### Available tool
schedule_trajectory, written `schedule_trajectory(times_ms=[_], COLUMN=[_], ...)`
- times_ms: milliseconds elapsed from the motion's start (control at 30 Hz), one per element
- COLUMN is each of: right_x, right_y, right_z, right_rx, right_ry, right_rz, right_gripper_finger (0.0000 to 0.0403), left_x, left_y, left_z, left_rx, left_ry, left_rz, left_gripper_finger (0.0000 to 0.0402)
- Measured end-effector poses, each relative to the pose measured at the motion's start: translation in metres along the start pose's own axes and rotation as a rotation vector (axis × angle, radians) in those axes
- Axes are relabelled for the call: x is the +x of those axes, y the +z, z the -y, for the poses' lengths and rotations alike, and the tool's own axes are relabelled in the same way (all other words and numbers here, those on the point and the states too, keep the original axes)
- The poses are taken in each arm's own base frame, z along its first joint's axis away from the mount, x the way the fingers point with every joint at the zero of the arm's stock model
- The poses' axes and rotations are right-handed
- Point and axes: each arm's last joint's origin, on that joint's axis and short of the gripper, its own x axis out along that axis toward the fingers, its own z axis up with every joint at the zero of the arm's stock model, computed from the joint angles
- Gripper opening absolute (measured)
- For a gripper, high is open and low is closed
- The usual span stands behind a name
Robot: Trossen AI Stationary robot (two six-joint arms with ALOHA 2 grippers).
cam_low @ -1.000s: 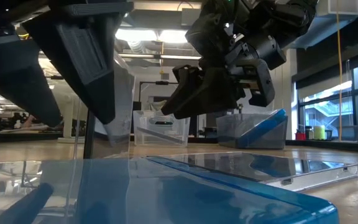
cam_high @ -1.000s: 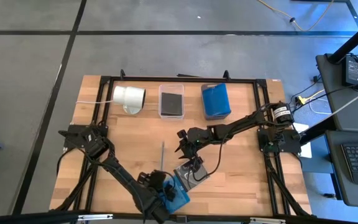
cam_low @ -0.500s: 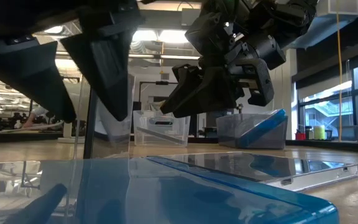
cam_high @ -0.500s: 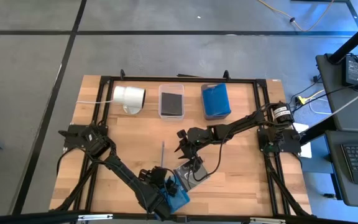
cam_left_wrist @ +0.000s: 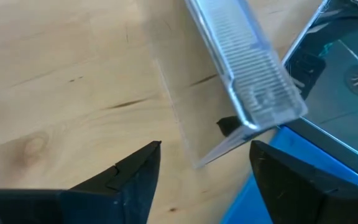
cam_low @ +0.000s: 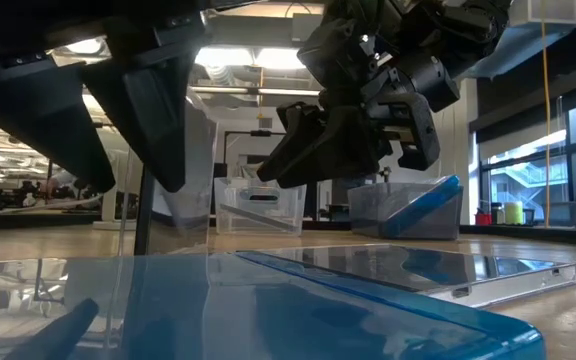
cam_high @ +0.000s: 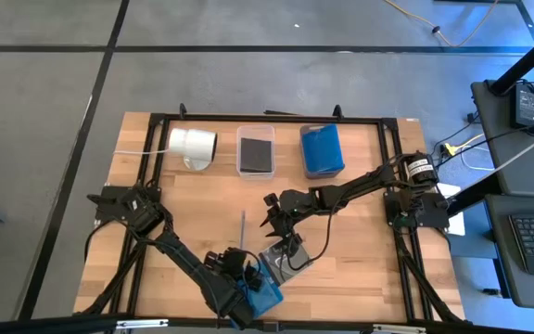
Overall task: Pick & place jewel cases by type
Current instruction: Put the left black cd case into the white bin
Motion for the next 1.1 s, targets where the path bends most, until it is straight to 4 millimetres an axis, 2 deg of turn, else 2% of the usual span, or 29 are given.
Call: schedule_trajectory(times_ms=[433, 867, 1100], right_x=[0.0, 0.0, 0.0], right_y=[-0.0002, -0.0002, -0.0009], right_z=[-0.0001, -0.0001, 0.0011], right_rx=[0.0, 0.001, -0.004], right_ry=[0.001, 0.001, -0.039], right_rz=[-0.002, -0.002, -0.022], right_gripper_finger=[0.0168, 0.0168, 0.0168], left_x=[0.001, 0.0014, 0.0009], left_y=[0.0026, 0.003, 0.0028], left_z=[0.0012, 0.0013, 0.0009], left_rx=[-0.004, 0.004, 0.01], left_ry=[-0.021, -0.017, -0.016], left_rz=[0.049, 0.044, 0.045], left_gripper_finger=[0.0132, 0.0063, 0.004])
